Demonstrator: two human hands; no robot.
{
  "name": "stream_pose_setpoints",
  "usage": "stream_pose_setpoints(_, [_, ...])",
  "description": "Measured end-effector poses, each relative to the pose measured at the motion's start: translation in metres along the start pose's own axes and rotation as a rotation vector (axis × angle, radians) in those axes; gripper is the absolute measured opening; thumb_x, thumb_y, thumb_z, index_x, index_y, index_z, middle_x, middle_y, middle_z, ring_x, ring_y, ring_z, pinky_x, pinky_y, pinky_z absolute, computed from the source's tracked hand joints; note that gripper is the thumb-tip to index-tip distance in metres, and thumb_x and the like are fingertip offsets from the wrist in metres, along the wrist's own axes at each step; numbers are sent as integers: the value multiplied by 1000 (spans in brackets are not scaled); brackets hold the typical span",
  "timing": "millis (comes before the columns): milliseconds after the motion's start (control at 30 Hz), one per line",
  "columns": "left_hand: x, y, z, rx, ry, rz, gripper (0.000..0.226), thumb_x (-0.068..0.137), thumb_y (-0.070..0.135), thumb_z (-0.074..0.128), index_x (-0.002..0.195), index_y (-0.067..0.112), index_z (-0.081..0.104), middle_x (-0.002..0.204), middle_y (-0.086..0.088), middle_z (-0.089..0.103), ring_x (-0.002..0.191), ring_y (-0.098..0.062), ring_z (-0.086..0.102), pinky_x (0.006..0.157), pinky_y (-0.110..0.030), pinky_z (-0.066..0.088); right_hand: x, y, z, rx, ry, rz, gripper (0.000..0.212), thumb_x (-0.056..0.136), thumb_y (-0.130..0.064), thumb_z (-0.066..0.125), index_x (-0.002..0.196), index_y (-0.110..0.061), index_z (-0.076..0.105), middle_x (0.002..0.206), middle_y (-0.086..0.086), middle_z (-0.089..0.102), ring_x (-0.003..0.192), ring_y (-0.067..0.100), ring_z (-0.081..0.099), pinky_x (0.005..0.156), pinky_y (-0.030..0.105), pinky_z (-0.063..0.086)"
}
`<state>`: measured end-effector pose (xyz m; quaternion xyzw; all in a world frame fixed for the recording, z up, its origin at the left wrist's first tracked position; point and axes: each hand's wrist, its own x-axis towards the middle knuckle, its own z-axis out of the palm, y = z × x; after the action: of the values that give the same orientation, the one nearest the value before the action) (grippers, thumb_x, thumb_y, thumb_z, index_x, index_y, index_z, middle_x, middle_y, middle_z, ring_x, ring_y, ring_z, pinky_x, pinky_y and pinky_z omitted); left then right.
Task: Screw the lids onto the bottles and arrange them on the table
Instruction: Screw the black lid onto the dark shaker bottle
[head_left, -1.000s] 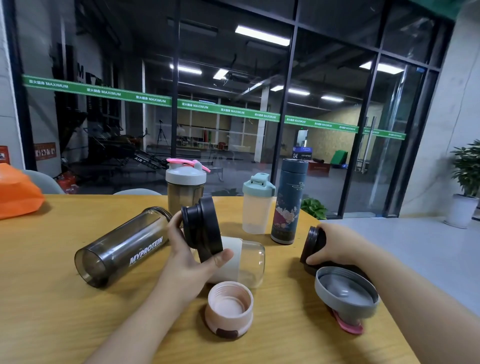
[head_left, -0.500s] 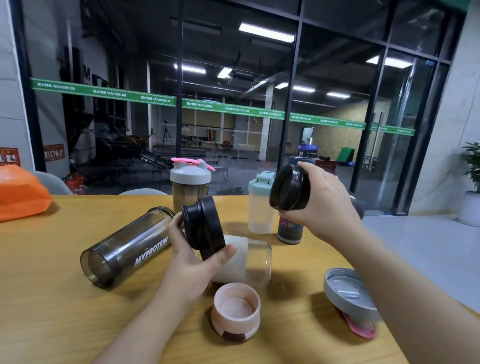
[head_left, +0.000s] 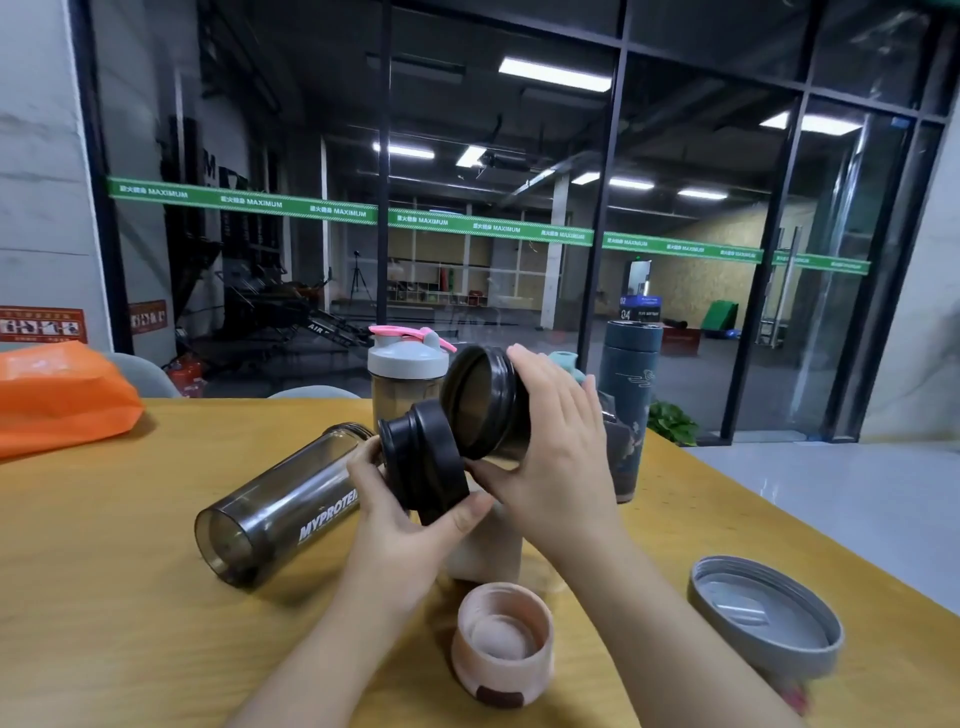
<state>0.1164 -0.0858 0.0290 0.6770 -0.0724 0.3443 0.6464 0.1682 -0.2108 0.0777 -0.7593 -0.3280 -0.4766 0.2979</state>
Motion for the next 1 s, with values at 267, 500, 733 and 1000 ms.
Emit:
stream_pose_setpoints(267, [3,5,-4,8,70,-21,73,66,24,86,113,32,31,111,12,55,88,25,54,71,2,40,-8,6,1,-79,-69,-119,83,67,-39,72,138,-20,36,143,0,48,138,18,30,117,41,2])
stream_pose_setpoints(500, [4,11,-9,131,109,-31,76,70,14,81,121,31,26,109,18,52,90,16,54,67,2,40,-13,3,2,-40,-117,-168,73,73,-36,69,137,-22,37,143,-3,49,138,15,29,116,40,2])
stream_pose_setpoints(733, [4,13,-9,113,96,-21,85,64,8,84,118,42,29,114,19,52,88,26,52,70,3,40,-17,-1,7,-51,-132,-221,79,68,-24,77,137,-22,39,144,-4,47,137,15,31,117,40,2])
stream_pose_setpoints(1000, [4,16,-11,19,130,-36,89,55,15,89,125,34,36,115,13,56,91,18,57,76,-8,50,-18,-9,8,-30,-156,-235,61,79,-39,48,136,-19,44,141,-3,51,135,16,34,116,41,6])
